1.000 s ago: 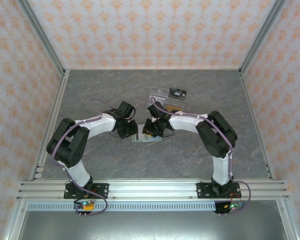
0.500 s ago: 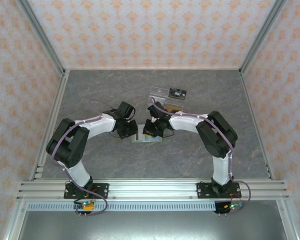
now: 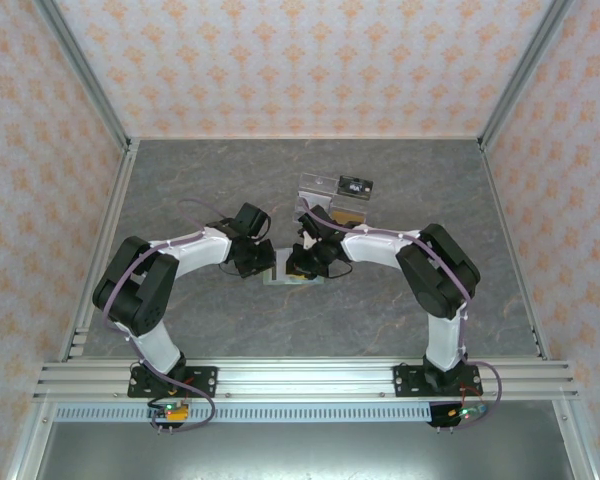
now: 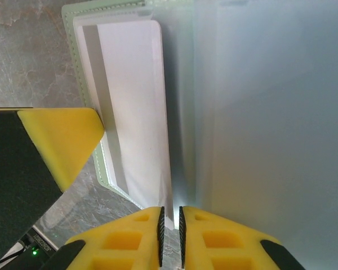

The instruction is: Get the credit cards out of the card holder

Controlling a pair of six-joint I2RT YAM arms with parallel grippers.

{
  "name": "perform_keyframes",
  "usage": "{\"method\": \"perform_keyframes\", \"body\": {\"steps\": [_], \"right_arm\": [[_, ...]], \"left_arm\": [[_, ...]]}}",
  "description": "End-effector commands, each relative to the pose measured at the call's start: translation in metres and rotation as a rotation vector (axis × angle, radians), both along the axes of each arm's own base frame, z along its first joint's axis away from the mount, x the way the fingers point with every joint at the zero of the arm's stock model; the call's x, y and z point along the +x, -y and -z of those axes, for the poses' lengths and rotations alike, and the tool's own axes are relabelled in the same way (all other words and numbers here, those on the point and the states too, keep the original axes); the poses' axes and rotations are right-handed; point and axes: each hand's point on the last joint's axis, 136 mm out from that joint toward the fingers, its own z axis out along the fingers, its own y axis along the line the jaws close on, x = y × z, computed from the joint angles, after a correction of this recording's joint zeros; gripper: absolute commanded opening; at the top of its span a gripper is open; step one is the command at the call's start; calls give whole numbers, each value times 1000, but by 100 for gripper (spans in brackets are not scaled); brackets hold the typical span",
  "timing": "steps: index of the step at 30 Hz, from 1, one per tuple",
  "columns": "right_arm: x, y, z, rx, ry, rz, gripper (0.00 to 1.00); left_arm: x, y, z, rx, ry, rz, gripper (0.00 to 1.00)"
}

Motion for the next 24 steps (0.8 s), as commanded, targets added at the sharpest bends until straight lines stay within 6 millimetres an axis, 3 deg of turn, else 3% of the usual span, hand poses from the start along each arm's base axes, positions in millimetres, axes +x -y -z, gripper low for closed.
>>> {"method": "perform_keyframes", "body": {"steps": [1,18,24], "right_arm": [[-3,3,0,1,-4,-14,17],[2,-11,7,68,-22,-43,18],[4,-12,5,84,-16,-47,11]], "left_arm": [[-11,-12,14,63,-35,-21,6],[-9,-10,11,51,-31,-19,6],[-8,-9,9,47,-26,-19,5]]}}
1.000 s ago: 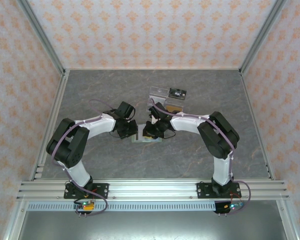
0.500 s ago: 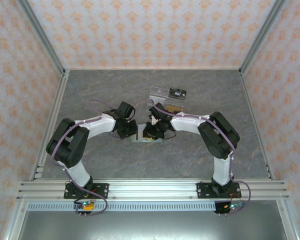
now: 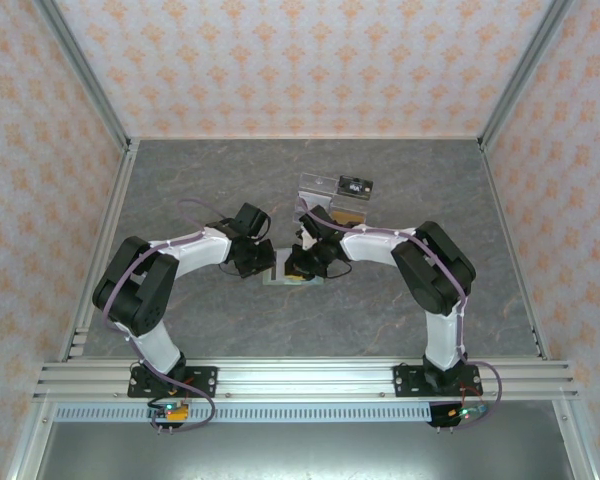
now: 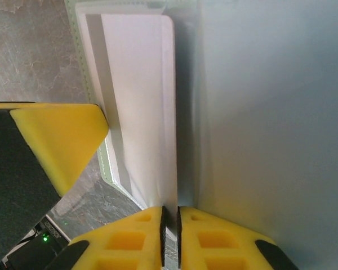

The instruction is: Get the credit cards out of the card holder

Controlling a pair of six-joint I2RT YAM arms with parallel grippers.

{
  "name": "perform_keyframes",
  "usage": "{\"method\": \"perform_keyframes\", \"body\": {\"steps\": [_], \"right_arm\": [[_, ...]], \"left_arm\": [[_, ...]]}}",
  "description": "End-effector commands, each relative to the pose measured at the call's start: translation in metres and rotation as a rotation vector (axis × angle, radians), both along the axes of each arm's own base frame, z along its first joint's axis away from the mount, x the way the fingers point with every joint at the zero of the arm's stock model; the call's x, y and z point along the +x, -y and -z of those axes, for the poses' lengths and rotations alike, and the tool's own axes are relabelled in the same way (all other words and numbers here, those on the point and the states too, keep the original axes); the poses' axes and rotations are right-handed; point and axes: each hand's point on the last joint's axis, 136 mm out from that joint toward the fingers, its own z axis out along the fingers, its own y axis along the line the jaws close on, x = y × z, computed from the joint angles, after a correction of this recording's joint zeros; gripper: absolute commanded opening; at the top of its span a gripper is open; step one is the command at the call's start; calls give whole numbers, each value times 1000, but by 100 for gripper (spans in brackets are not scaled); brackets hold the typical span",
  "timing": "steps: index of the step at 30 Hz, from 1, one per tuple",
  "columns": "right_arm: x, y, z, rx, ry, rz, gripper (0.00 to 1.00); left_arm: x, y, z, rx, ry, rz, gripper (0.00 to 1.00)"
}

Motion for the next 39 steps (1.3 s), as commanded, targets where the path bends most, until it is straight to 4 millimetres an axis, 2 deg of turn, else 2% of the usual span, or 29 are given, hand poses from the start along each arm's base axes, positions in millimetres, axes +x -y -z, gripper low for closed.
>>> {"method": "perform_keyframes", "body": {"steps": [1,5,8,11,14,21,27,34,39], "right_arm": [[5,-4,0,26,22,-12,9],[8,1,-3,22,40,2,0],[10,8,-4,10,47,17,0],[11,18,-4,-4,50,33,0],[8,27,-4,-16,47,29,0],[3,39,0,-25,34,36,0],[5,37,-2,-15,42,40,0],[7,36,0,-13,41,43,0],[8,39,2,-14,39,54,0]], "left_arm": [[-8,-9,8,48,-27,-16,5],[-6,-9,3,48,-13,-11,5],[-3,-8,-4,51,0,-5,7],[1,-8,-11,45,25,-6,18],[3,-7,-16,46,40,-3,22],[11,1,-30,3,80,10,22],[19,23,-52,-123,148,42,18],[23,40,-34,-158,101,66,6],[23,36,-18,-112,58,58,3]]}}
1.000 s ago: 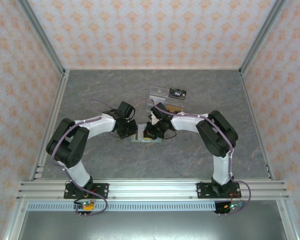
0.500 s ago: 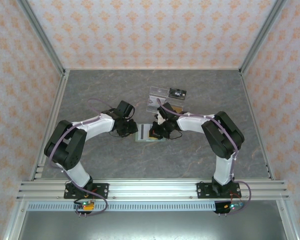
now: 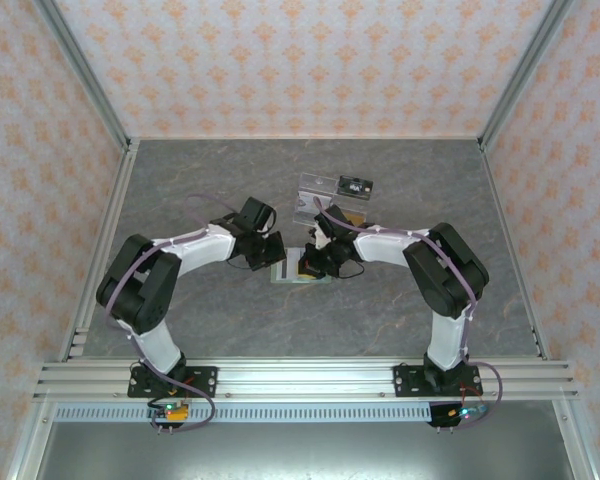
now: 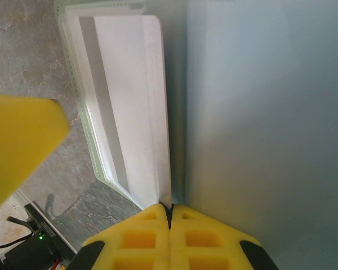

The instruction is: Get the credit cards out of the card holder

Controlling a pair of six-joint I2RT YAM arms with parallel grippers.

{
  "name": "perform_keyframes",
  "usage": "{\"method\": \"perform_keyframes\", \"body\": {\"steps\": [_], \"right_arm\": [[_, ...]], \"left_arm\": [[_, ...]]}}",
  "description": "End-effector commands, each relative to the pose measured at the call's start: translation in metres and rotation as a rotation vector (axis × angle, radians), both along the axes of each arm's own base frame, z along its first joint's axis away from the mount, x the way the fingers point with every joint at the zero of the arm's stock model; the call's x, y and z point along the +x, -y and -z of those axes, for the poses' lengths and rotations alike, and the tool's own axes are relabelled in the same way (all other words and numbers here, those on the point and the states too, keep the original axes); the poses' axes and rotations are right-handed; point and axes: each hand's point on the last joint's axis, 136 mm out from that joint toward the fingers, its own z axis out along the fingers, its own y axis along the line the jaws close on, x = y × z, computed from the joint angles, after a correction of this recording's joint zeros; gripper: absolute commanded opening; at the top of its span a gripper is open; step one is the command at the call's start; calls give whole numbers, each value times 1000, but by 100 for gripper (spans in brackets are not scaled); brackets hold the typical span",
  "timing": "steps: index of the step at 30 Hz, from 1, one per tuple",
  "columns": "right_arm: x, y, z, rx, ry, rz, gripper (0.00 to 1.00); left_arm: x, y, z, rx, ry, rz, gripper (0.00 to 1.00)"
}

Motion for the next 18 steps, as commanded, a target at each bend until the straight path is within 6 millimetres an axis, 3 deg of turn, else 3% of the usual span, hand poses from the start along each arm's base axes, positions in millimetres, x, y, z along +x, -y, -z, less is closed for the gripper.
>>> {"method": "perform_keyframes", "body": {"steps": [1,8,18], "right_arm": [[2,8,1,-17,22,16,0],[-1,17,6,-21,29,12,0],[-1,25,-2,10,58,25,0]], "left_arm": [[5,-1,3,28,-9,-3,1],[-2,-17,15,118,-34,-18,0],[-7,-18,24,126,-60,-13,0]]}}
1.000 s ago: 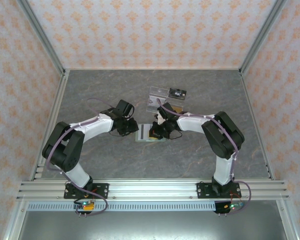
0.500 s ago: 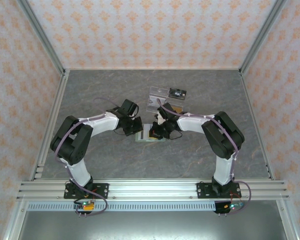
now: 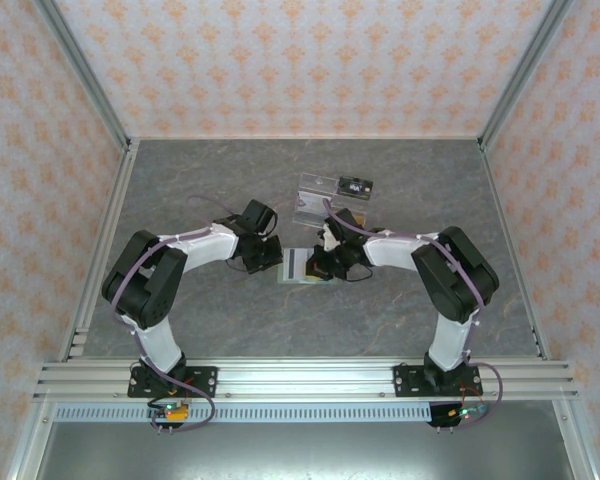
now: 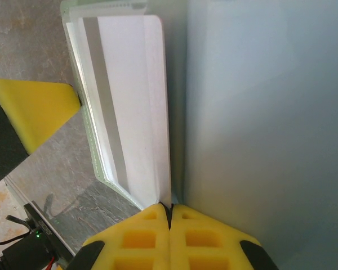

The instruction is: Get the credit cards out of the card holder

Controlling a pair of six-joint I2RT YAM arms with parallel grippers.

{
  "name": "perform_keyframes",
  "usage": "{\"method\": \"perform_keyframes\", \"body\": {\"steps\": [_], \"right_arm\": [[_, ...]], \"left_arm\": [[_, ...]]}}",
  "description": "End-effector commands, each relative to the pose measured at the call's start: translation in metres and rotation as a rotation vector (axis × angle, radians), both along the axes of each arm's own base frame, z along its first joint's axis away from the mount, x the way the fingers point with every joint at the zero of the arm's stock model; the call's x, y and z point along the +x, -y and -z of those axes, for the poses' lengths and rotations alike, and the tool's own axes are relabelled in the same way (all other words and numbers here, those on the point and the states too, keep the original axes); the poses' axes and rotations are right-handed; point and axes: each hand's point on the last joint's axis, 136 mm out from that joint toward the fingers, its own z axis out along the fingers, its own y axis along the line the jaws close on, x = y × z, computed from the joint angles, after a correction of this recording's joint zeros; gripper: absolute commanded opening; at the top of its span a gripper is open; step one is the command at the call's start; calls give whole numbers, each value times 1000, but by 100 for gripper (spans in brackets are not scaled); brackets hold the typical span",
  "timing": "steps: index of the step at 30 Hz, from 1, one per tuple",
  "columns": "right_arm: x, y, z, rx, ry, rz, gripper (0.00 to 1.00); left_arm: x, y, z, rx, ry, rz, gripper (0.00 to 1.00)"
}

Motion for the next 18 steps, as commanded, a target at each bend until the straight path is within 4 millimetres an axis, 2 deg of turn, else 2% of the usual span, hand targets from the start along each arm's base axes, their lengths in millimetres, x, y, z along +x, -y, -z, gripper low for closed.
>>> {"method": "perform_keyframes", "body": {"steps": [1,5,12,14,18], "right_arm": [[1,4,-3,0,31,-3,0],[-2,0,-5,24,22,-26,0],[1,-5,-4,35,9,-41,0],[2,-6,-3,36,7,-40,0],[3,-7,-2,34,2,-40,0]], "left_arm": [[-2,-5,7,43,-18,14,0],[0,-4,0,36,-4,22,0],[12,20,-40,-86,118,63,0],[13,23,-40,-88,114,71,0],[12,23,-23,-66,69,63,0]]}}
